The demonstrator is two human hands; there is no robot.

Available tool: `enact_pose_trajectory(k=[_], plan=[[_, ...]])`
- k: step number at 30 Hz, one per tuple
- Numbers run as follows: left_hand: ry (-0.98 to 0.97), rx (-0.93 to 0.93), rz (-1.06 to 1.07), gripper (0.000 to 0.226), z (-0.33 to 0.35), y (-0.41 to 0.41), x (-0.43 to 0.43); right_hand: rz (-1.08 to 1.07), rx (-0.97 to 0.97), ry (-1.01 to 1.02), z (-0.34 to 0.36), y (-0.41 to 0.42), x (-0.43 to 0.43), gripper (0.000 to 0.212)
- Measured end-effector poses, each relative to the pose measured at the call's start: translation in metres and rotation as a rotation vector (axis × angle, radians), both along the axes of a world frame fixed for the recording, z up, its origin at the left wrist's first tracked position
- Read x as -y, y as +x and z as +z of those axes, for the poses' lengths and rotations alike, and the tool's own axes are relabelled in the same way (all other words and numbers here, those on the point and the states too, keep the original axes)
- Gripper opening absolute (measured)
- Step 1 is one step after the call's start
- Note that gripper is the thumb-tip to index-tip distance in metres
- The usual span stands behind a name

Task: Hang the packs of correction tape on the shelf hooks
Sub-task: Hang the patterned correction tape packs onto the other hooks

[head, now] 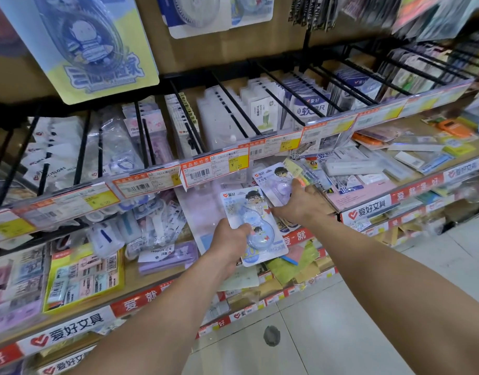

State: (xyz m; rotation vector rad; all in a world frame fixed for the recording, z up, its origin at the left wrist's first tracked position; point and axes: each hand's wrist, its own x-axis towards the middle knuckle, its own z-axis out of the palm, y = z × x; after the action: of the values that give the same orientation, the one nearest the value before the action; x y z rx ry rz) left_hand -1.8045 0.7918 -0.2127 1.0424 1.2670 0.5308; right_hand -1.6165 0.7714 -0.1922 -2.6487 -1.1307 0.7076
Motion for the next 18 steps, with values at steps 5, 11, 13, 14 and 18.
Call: enact_pose_trajectory(k=[5, 11, 13, 14, 18], plan=[[-0.027, 0.012, -0.012, 0.039, -0.007, -0.01, -0.002, -0.029, 0.058, 0.018, 0.001, -0.005, 0.004, 0.116], [-0.057, -0.015, -0.027, 0.026, 0.008, -0.02, 0.002, -0.057, 0.147, 0.113, 0.01, -0.018, 0.025, 0.121], [-0.053, -0.02, -0.038, 0.031, 0.016, -0.024, 0.005, -0.063, 0.153, 0.128, 0.012, -0.029, 0.036, 0.124], [-0.034, -0.026, -0.049, 0.029, 0.023, -0.025, 0.007, -0.075, 0.157, 0.154, 0.013, -0.033, 0.042, 0.125], [0.032, -0.036, -0.062, 0.01, 0.046, -0.032, 0.02, -0.14, 0.145, 0.281, 0.021, -0.048, 0.064, 0.132]])
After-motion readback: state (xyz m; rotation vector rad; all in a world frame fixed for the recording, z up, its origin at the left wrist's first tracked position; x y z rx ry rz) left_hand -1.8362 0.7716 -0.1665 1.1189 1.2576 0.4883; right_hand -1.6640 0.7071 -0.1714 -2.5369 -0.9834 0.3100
